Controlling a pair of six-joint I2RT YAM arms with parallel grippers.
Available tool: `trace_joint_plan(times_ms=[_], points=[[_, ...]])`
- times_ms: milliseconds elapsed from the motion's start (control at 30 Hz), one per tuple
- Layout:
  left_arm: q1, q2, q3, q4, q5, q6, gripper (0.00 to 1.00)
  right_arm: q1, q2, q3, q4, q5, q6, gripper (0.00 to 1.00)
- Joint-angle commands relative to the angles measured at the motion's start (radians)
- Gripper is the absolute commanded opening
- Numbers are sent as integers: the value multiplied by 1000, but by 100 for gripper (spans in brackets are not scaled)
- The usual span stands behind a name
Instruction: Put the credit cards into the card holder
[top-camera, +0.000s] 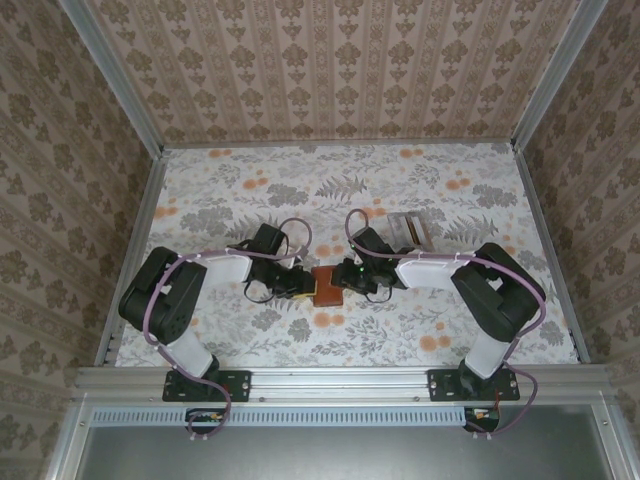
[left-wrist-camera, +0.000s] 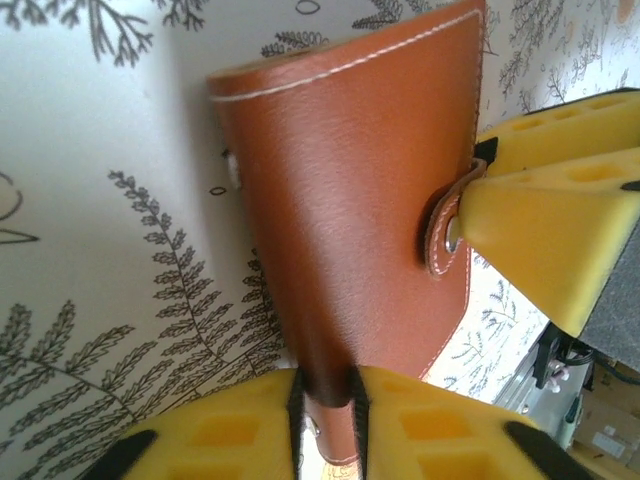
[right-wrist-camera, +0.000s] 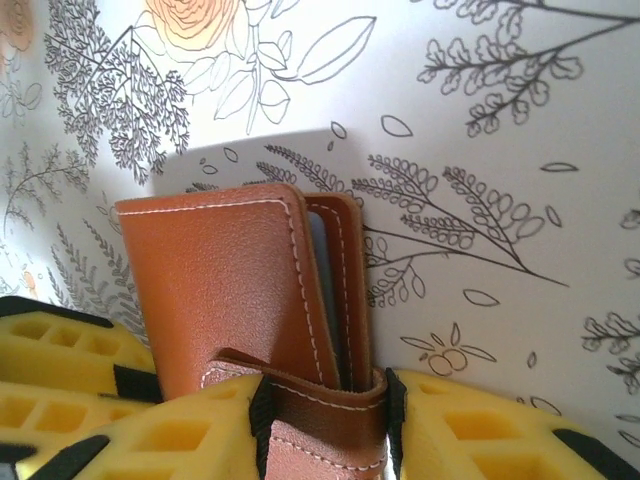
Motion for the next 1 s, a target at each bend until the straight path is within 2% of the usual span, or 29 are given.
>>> trace_joint_plan(times_ms=[0, 67, 133, 233, 367, 433, 600, 633, 700, 767, 967], points=[[-12, -48, -7, 55, 7, -24, 47, 9, 40, 20, 79, -40, -7, 38], [-7, -75, -27, 54, -45, -32, 53, 8, 40, 23, 67, -36, -26, 38], [5, -91, -40, 48, -81, -34, 53, 6, 36, 21, 63, -31, -40, 38], [12, -77, -21, 3, -127, -7, 46, 4, 41, 18, 71, -34, -49, 37], [7, -34, -6, 20, -99, 2, 32, 2, 57, 25, 94, -69, -63, 35], [-3, -23, -10, 46, -71, -9, 31, 2, 67, 33, 96, -78, -71, 35], [-11, -16, 9, 10, -129, 12, 30, 2, 81, 36, 118, -86, -74, 35], [-11, -7, 13, 8, -121, 16, 28, 3, 85, 38, 126, -93, -74, 34], [-9, 6, 25, -8, -98, 34, 16, 3, 91, 42, 141, -104, -69, 34], [1, -8, 24, -3, -48, 32, 1, 2, 90, 43, 142, -106, -68, 34], [28, -118, 12, 5, -6, -40, 0, 8, 5, 30, 43, 7, -165, 38]])
